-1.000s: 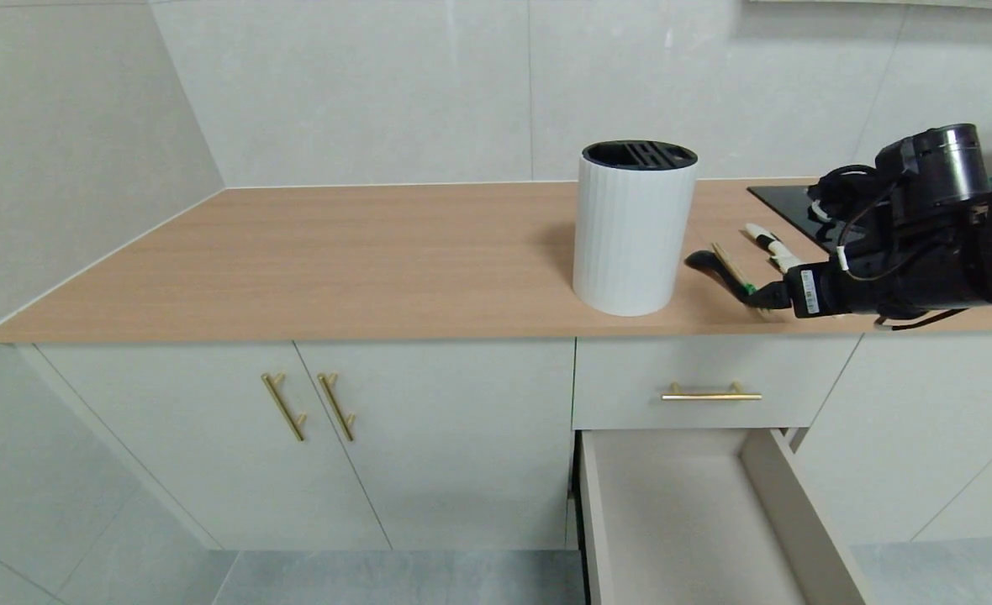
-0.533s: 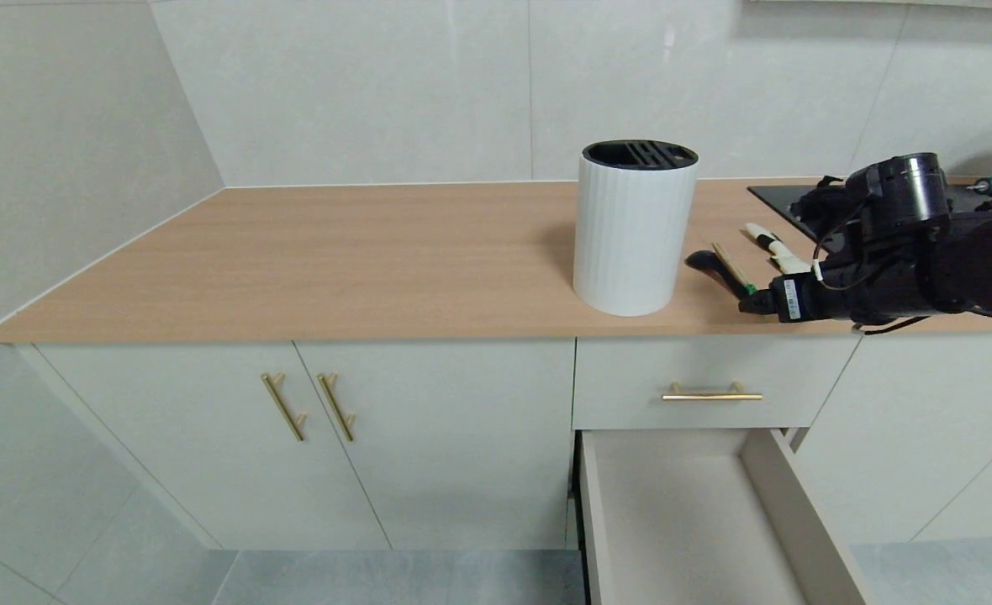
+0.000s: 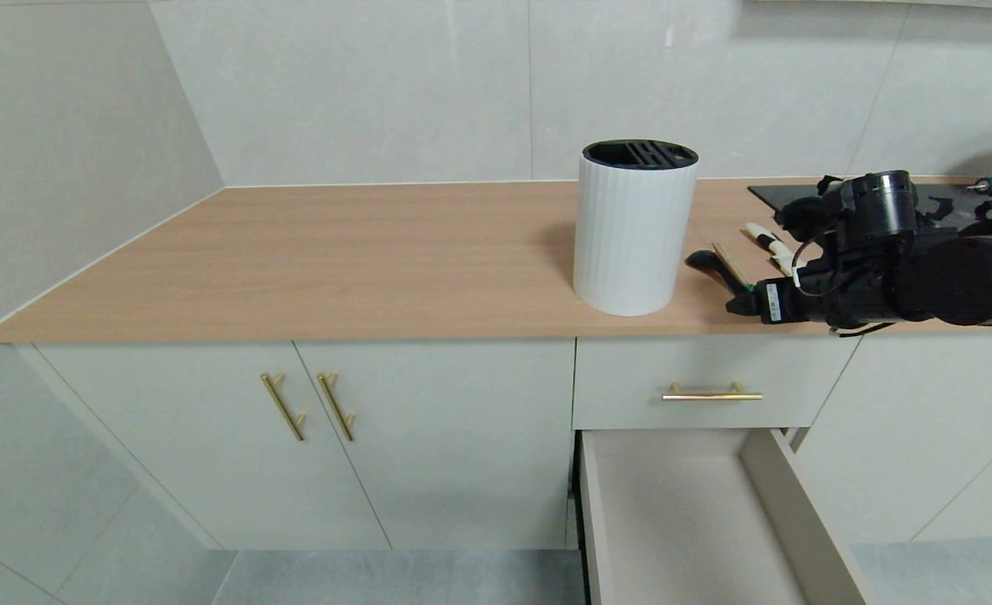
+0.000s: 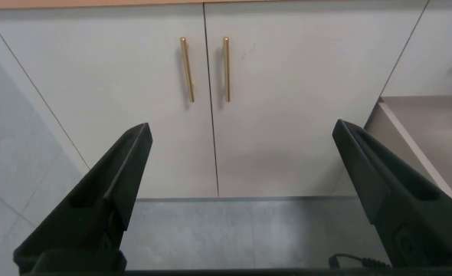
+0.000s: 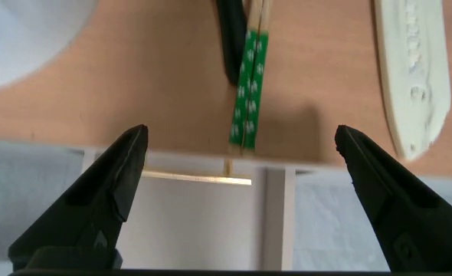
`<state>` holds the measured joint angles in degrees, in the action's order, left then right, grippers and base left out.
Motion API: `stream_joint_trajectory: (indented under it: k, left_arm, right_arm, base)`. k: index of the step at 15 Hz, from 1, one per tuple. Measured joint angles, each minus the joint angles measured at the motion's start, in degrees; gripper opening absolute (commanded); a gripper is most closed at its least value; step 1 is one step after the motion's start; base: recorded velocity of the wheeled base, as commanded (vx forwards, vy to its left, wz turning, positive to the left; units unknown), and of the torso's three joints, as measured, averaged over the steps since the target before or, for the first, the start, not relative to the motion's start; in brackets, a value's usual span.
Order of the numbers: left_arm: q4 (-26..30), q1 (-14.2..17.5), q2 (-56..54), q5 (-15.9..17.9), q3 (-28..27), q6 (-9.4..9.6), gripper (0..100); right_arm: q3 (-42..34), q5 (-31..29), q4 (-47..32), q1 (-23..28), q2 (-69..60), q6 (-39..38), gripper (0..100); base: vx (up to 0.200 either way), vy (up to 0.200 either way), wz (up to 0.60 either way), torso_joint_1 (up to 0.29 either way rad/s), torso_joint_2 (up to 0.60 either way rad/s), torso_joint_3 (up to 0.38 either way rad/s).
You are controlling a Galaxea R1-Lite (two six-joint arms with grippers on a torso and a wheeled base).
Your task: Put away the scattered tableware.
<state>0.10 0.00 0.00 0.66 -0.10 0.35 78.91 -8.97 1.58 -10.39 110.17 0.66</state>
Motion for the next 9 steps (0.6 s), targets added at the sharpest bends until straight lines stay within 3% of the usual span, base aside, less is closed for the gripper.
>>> stream_joint_trajectory:
  k: [2, 3, 9]
  left_arm:
    - [0.0, 0.0, 0.0, 0.0, 0.0, -0.02, 100]
    - [0.0, 0.0, 0.0, 0.0, 0.0, -0.02, 100]
    - [0.0, 0.0, 0.0, 0.0, 0.0, 0.00, 100]
  right_arm:
    - [0.1, 0.0, 0.2, 0.1, 0.6, -0.1, 100]
    - [0.2, 0.1, 0.2, 0.1, 0.9, -0.1, 0]
    - [0.3, 0.2, 0.2, 0.2, 1.7, 0.0, 0]
  base:
    - [0.000, 0.000, 0.00, 0.000, 0.00, 0.000]
    - [0.000, 0.000, 0.00, 0.000, 0.00, 0.000]
    - [0.000, 0.000, 0.00, 0.000, 0.00, 0.000]
